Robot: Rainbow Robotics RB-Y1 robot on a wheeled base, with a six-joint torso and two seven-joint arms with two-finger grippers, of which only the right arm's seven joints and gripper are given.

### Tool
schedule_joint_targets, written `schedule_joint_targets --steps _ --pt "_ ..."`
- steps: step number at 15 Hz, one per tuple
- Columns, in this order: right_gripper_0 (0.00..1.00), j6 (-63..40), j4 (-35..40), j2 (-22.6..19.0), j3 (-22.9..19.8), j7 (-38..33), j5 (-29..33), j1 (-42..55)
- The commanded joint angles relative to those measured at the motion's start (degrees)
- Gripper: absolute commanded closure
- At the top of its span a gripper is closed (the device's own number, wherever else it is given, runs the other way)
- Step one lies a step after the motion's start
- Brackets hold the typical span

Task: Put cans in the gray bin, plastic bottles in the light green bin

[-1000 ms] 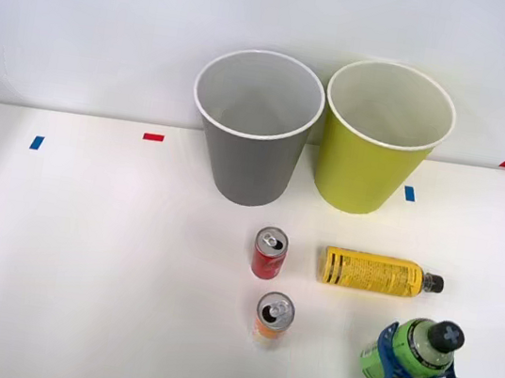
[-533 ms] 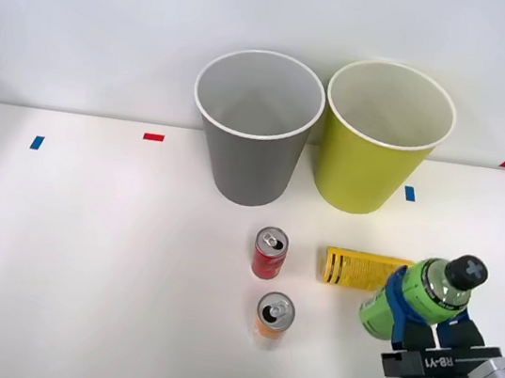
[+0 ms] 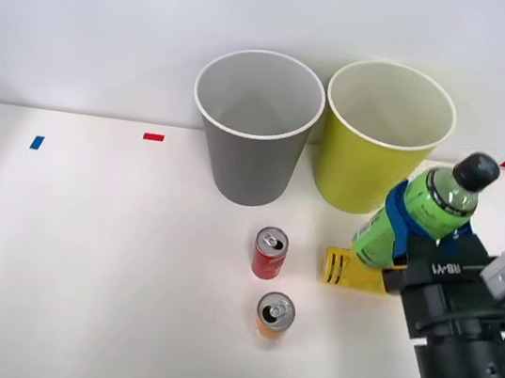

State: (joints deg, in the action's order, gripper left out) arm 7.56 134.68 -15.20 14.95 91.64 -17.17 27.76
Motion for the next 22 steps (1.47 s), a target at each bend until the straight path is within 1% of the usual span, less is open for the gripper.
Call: schedule_joint_targets --steps 1,5,7,9,11,12,14,15,17,20,22 --pt "1.0 -9.5 3.48 4.75 -4.14 -0.67 -0.94 -7.46" --pt "1.0 -21.8 3.48 9.14 -9.51 -1.46 -1.47 -18.18" --pt "1.0 -27.78 3.48 9.49 -12.14 -1.81 -1.64 -22.4" --pt "1.0 -34.9 2.87 9.84 -15.66 -2.52 -3.05 -28.11" --pt "1.0 -34.02 -2.23 9.93 -17.15 -2.78 -3.23 -32.95" --pt "1.0 -31.03 -6.8 9.93 -17.94 -2.78 -3.23 -36.37" --pt "1.0 -29.01 -12.86 9.84 -19.17 -2.78 -3.14 -41.47" --pt "1.0 -29.01 -16.12 9.4 -20.23 -2.43 -3.05 -44.55" --pt "1.0 -29.01 -21.04 8.08 -20.93 -1.9 -2.61 -48.59" --pt "1.0 -29.01 -25.34 6.24 -20.49 -0.93 -1.73 -50.79" --pt "1.0 -29.01 -27.28 6.15 -19.96 -0.5 -1.29 -52.02"
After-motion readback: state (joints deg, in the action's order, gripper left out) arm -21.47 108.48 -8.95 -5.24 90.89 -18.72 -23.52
